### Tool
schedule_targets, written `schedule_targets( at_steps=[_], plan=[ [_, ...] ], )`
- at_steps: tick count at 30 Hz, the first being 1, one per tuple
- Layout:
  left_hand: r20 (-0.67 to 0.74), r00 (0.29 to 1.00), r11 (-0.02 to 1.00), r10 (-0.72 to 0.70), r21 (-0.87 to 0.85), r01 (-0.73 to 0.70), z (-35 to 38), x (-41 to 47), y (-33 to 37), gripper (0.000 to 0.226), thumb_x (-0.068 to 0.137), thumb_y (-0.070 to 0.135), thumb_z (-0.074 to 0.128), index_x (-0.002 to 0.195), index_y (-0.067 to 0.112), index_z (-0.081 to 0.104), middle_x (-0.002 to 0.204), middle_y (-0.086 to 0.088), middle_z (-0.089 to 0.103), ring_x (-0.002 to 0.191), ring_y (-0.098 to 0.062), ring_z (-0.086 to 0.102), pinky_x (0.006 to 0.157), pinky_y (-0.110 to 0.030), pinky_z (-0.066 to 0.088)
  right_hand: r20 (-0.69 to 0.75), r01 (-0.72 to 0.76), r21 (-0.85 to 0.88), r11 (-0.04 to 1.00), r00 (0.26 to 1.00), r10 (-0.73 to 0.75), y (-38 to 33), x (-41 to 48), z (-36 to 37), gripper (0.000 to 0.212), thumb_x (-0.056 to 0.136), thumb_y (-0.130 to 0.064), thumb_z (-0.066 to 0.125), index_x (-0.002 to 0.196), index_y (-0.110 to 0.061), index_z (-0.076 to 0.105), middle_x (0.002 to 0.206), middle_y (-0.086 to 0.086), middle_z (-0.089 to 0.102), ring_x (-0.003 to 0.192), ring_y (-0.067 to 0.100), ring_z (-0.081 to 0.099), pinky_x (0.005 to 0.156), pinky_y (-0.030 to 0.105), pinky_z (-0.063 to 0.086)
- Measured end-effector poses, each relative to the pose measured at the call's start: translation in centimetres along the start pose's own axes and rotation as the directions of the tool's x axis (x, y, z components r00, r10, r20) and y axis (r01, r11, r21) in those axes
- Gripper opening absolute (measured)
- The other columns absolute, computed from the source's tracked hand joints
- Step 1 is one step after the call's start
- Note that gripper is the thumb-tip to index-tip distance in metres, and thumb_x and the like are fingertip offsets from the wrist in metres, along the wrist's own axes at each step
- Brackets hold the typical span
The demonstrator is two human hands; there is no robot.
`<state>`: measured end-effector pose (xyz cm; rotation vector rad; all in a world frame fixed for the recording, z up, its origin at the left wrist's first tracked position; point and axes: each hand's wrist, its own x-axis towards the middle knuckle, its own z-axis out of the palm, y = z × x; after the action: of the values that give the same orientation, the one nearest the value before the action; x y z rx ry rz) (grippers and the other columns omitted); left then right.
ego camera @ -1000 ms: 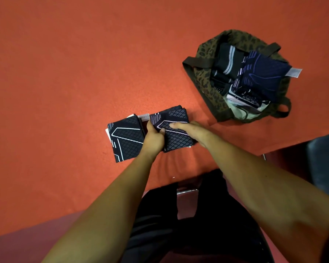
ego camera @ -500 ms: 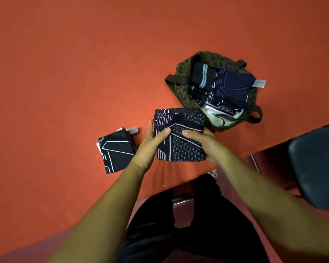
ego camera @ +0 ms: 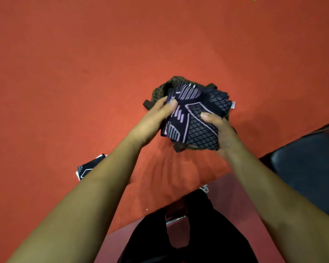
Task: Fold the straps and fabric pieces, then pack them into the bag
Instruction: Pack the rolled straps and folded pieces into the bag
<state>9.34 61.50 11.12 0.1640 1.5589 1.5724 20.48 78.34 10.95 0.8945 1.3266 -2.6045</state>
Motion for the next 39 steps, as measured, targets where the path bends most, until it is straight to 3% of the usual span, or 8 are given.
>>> schedule_targets(
  at_steps=[5, 13, 20, 24, 28, 30, 34, 39],
  plan=[
    [-0.508, 0.852, 0.924, 0.127, 0.372, 0.084, -3.6, 6.9, -0.1, 0.027, 0.09, 0.044, 0.063, 0.094, 0.017, 0.06, 0.09, -0.006, 0.067, 0.08, -0.02, 0.062, 0.074, -0.039, 0.051, -0.013, -0.013, 0.119, 0.993, 1.0, 0.014, -2.8, 2.4, -2.9, 0.026, 0.093, -0.021, 0.049, 0.106, -0.013, 0.07, 0.102, 0.01, 0.074, 0.095, 0.028, 0.071, 0.087, 0.041, 0.057],
    [-0.295, 0.951, 0.35, 0.089, 0.903, 0.248, -7.2, 11.2, -5.4, 0.041, 0.088, 0.031, 0.069, 0.118, 0.005, 0.059, 0.117, -0.021, 0.065, 0.11, -0.038, 0.06, 0.088, -0.04, 0.047, -0.078, -0.171, 0.019, 0.985, 0.982, 0.172, -1.8, 9.3, -5.1, 0.028, 0.088, -0.027, 0.059, 0.109, -0.012, 0.067, 0.102, 0.011, 0.073, 0.093, 0.029, 0.071, 0.081, 0.04, 0.058],
    [-0.473, 0.79, 0.677, 0.39, 0.729, 0.102, -8.8, 10.1, -2.5, 0.012, 0.096, 0.019, 0.052, 0.087, 0.014, 0.059, 0.066, -0.006, 0.068, 0.061, -0.022, 0.067, 0.062, -0.038, 0.055, -0.12, -0.214, 0.08, 0.973, 0.967, 0.223, -0.6, 10.7, -7.4, 0.019, 0.084, -0.027, 0.061, 0.093, -0.016, 0.074, 0.091, 0.009, 0.075, 0.082, 0.026, 0.073, 0.076, 0.038, 0.061],
    [-0.541, 0.801, 0.802, 0.257, 0.582, 0.136, -9.7, 10.5, -1.3, 0.018, 0.099, 0.015, 0.047, 0.085, 0.009, 0.056, 0.073, -0.004, 0.066, 0.066, -0.022, 0.064, 0.065, -0.042, 0.055, -0.121, -0.243, 0.065, 0.968, 0.961, 0.249, -0.1, 11.2, -7.4, 0.028, 0.081, -0.029, 0.066, 0.105, -0.015, 0.069, 0.098, 0.01, 0.075, 0.091, 0.029, 0.072, 0.084, 0.042, 0.058],
    [-0.569, 0.822, 0.99, -0.023, -0.125, -0.059, -8.8, 11.4, 0.0, 0.031, 0.099, -0.007, 0.031, 0.08, 0.012, 0.047, 0.072, -0.002, 0.061, 0.068, -0.022, 0.06, 0.064, -0.034, 0.054, -0.136, -0.255, 0.093, 0.962, 0.954, 0.266, 0.0, 11.3, -7.3, 0.024, 0.086, -0.027, 0.062, 0.105, -0.014, 0.067, 0.094, 0.01, 0.075, 0.084, 0.028, 0.073, 0.077, 0.041, 0.06],
    [-0.512, 0.856, 0.997, 0.072, 0.049, -0.054, -8.8, 11.5, 0.0, 0.033, 0.093, -0.01, 0.031, 0.085, 0.017, 0.048, 0.063, 0.004, 0.048, 0.058, -0.015, 0.045, 0.051, -0.027, 0.037, -0.114, -0.256, 0.108, 0.961, 0.957, 0.267, 0.2, 11.2, -7.4, 0.029, 0.082, -0.027, 0.063, 0.108, -0.013, 0.066, 0.094, 0.01, 0.074, 0.084, 0.028, 0.073, 0.072, 0.04, 0.06],
    [-0.055, 0.997, 0.496, 0.057, 0.868, 0.019, -11.0, 12.9, 0.1, 0.04, 0.08, 0.028, 0.057, 0.116, 0.016, 0.046, 0.09, -0.003, 0.046, 0.077, -0.021, 0.047, 0.065, -0.033, 0.038, -0.104, -0.252, 0.115, 0.961, 0.959, 0.263, 0.6, 11.4, -7.2, 0.034, 0.076, -0.024, 0.067, 0.108, -0.013, 0.066, 0.095, 0.01, 0.075, 0.087, 0.029, 0.072, 0.076, 0.041, 0.06],
    [0.024, 0.985, -0.142, 0.17, 0.99, 0.0, -10.1, 14.7, 0.8, 0.028, 0.093, 0.026, 0.057, 0.114, 0.01, 0.047, 0.105, -0.017, 0.057, 0.076, -0.041, 0.061, 0.054, -0.041, 0.043, -0.113, -0.251, 0.075, 0.965, 0.959, 0.258, 0.6, 11.8, -7.0, 0.046, 0.071, -0.029, 0.07, 0.113, -0.012, 0.065, 0.103, 0.013, 0.072, 0.092, 0.032, 0.071, 0.084, 0.044, 0.058]
  ],
)
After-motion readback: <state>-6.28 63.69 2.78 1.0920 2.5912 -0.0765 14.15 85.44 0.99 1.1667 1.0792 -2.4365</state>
